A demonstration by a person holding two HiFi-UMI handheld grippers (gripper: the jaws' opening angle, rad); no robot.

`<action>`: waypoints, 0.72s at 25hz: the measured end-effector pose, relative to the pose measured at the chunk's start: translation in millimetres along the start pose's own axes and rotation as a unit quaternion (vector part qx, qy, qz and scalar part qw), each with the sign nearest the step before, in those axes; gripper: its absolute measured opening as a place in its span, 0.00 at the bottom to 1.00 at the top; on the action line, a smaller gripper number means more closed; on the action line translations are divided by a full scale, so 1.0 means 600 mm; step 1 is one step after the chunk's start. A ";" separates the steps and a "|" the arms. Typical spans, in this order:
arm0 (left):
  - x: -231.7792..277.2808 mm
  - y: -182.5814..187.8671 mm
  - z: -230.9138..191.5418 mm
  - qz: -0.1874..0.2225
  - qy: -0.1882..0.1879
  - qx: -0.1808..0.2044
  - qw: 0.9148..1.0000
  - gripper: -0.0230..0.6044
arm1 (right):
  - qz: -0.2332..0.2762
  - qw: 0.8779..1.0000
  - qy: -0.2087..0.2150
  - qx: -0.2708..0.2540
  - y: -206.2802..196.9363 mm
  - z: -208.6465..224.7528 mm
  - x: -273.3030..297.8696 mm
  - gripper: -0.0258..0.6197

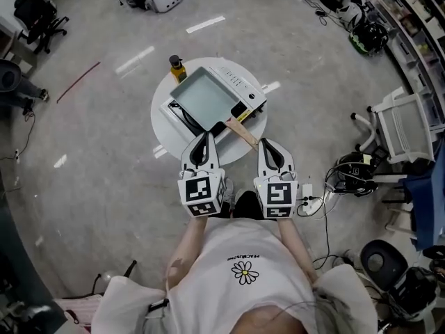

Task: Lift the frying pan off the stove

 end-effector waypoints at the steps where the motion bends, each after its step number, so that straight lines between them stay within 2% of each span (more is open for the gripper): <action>1: 0.003 0.001 -0.003 0.001 0.004 0.000 1.000 0.04 | -0.001 1.000 0.001 -0.003 0.000 0.001 0.006 0.04; 18: 0.005 -0.008 0.020 0.016 0.050 -0.010 0.999 0.04 | 0.016 1.000 0.014 0.005 -0.013 0.058 0.021 0.04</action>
Point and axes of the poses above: the fingertips, and each gripper's own axes: x forward along the fingers, z to its right, y out of its top, the point moved 6 cm from there along -x, backward along the fingers, and after that the axes turned 7 degrees about -x, right-handed, at the moved point
